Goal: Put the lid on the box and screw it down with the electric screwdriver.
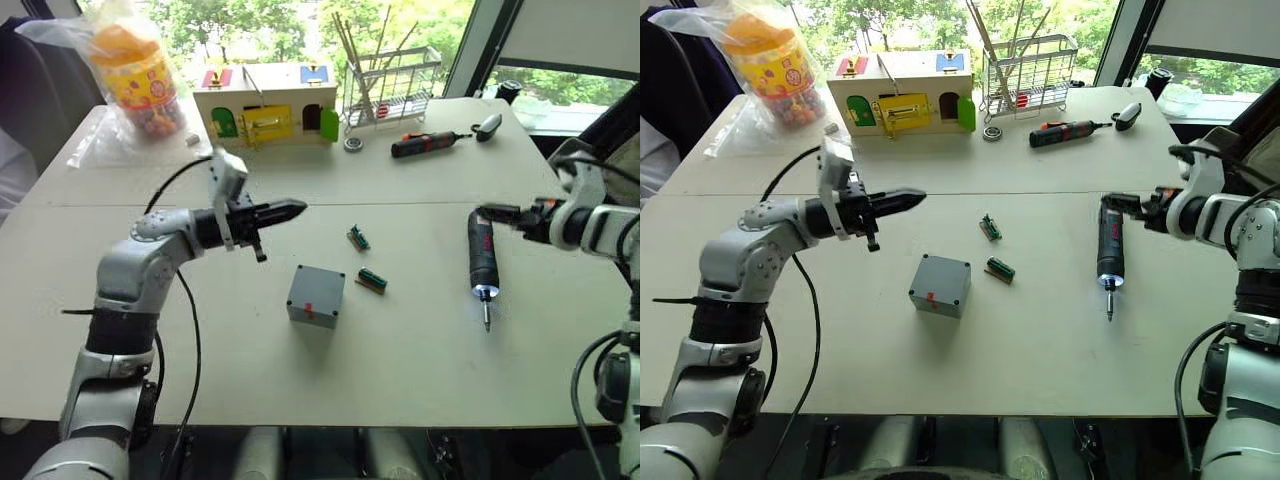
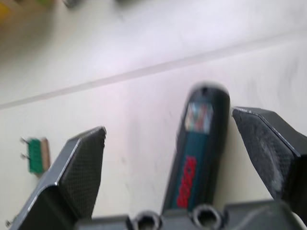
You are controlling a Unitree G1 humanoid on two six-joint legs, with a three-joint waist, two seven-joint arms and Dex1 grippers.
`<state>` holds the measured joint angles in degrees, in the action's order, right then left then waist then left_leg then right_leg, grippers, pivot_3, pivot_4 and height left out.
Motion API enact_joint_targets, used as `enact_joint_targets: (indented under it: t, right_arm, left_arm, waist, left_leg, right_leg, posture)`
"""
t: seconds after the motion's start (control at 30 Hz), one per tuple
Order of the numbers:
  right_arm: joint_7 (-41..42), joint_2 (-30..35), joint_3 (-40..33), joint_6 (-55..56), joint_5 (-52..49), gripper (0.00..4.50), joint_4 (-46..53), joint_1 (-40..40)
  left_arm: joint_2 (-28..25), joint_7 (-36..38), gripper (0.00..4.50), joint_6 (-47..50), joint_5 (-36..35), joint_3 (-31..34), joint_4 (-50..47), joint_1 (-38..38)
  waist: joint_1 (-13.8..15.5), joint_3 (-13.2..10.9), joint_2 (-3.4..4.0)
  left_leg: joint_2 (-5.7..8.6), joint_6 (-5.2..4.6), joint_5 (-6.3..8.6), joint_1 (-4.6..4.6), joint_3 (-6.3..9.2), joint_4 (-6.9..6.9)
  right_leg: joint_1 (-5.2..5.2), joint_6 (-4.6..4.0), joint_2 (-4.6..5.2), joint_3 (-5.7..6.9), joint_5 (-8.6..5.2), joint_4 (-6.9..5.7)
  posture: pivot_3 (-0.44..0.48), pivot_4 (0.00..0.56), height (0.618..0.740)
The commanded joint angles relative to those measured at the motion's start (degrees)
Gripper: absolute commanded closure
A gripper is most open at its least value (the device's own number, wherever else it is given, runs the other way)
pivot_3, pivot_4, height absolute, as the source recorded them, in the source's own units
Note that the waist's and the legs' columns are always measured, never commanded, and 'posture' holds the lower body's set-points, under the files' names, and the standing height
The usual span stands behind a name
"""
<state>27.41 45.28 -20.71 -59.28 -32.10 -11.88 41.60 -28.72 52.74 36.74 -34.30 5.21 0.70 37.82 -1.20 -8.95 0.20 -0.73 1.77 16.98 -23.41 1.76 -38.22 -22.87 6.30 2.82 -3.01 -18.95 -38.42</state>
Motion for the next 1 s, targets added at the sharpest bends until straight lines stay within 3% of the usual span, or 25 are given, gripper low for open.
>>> enact_joint_targets:
  t: [0.03,0.17,0.27,0.43,0.6,1.0]
  right_arm:
    - [-0.28,-3.13,-3.74,9.17,-1.02,0.03,10.6,-2.6]
    - [9.84,-9.43,-2.02,11.06,-11.98,0.03,27.01,-11.08]
    - [14.07,-10.81,8.44,14.46,-9.59,0.03,38.23,-22.62]
    - [18.79,-6.45,21.42,19.96,-1.45,0.03,44.0,-34.07]
    - [16.22,-8.95,27.54,20.67,1.71,0.03,43.21,-35.84]
    - [14.19,-12.24,32.03,14.33,0.56,0.03,41.81,-31.99]
  left_arm:
    - [-2.56,-0.2,4.5,2.58,-0.56,1.53,0.4,-1.91]
    - [-6.91,3.02,4.5,1.1,2.87,-2.1,-0.78,-7.03]
    - [-7.69,3.11,4.5,-0.63,4.69,-2.93,0.76,-9.37]
    - [-11.44,6.89,4.5,-2.88,9.32,-8.68,-2.19,-13.79]
    - [-10.47,5.59,4.5,-1.42,10.47,-11.58,-4.7,-15.28]
    - [-7.98,4.99,4.5,-1.58,11.48,-13.53,-6.29,-14.3]
  waist:
    - [0.03,0.0,0.0]
    - [0.04,0.01,-0.02]
    - [0.53,0.01,-0.02]
    - [0.44,0.01,-0.03]
    - [0.35,0.03,-0.06]
    - [0.41,0.03,-0.07]
  left_leg:
    - [0.0,0.1,-0.06,0.0,0.02,0.01]
    - [-0.11,0.23,-0.13,0.02,0.04,0.03]
    - [-0.11,0.25,-0.14,0.02,0.13,0.01]
    - [0.11,0.17,-0.1,0.02,0.15,-0.06]
    - [0.09,0.19,-0.11,0.11,0.17,-0.06]
    - [0.07,0.19,-0.11,0.12,0.22,-0.04]
  right_leg:
    - [0.0,0.0,-0.02,0.02,0.0,-0.02]
    - [0.0,0.0,-0.02,0.01,0.0,-0.04]
    - [0.03,0.0,-0.02,0.05,0.0,-0.06]
    - [0.14,0.1,0.18,0.06,0.05,-0.04]
    - [0.19,0.12,0.11,0.04,0.07,-0.05]
    - [0.19,0.12,0.07,0.07,0.07,-0.05]
  posture:
    - [0.0,0.15,0.736]
    - [0.0,0.15,0.736]
    - [0.0,0.15,0.736]
    - [0.0,0.15,0.736]
    - [0.0,0.15,0.736]
    - [0.0,0.15,0.736]
